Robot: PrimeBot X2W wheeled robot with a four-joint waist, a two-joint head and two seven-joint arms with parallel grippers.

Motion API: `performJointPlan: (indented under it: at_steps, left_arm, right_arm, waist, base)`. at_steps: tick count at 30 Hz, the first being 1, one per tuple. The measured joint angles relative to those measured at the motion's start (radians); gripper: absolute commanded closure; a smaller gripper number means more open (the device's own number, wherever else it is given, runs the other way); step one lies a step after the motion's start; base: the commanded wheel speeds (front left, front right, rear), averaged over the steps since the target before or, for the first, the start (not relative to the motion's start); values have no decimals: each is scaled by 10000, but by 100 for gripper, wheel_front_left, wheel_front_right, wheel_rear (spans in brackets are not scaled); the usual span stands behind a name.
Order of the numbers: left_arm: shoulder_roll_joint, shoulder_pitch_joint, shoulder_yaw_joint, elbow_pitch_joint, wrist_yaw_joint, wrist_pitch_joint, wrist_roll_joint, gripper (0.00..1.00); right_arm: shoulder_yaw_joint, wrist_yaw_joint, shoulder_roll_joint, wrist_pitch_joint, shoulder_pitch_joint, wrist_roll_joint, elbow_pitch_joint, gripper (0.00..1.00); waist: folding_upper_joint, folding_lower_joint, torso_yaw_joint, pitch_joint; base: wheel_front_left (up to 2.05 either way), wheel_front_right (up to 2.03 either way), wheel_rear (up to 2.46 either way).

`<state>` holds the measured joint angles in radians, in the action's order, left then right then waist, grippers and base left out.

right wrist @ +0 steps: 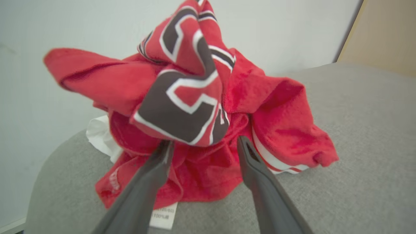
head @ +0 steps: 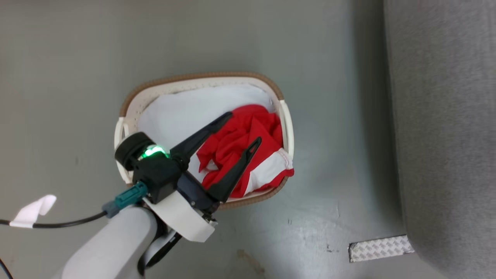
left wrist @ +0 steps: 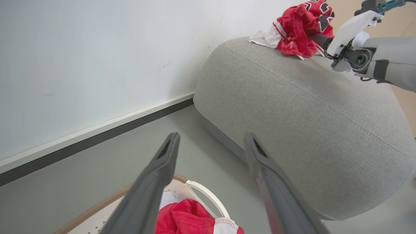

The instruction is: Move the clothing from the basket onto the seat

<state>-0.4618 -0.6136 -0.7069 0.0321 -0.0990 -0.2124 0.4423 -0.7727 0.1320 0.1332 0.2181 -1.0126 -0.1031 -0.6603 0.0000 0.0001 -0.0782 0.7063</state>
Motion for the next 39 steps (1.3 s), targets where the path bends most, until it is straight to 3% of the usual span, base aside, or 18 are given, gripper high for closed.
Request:
performJointPlan:
  at_steps: [7, 13, 20, 29, 39]
  left_arm:
    - [180, 814, 109, -594, 257, -274, 343, 0]
    - [479, 1805, 313, -1312, 525, -449, 617, 0]
    - [1183, 3184, 1450, -1626, 909, -518, 644, 0]
    - [2073, 5325, 3664, -1816, 982, -520, -178, 0]
    - [3185, 6993, 5985, -2234, 395, -520, -1467, 0]
  right_arm:
    - [1469, 0, -259, 403, 2159, 470, 293, 0]
    - [3014, -2, -581, 449, 4473, 1290, 2788, 0]
    - [4836, -2, -779, 468, 7328, 1582, 4991, 0]
    - [6241, -2, -828, 466, 9392, 1898, 5634, 0]
    - [7118, 0, -844, 466, 10820, 2738, 4890, 0]
  waist:
    - [0, -2, -196, -1270]
    - [0, -3, -277, -2691]
    - [0, -5, -122, -4383]
    - [0, -5, 454, -6088]
    - [0, -4, 970, -7267]
  base:
    - [0, 0, 0]
    - [0, 0, 0]
    - [0, 0, 0]
    - [0, 0, 0]
    - [0, 0, 0]
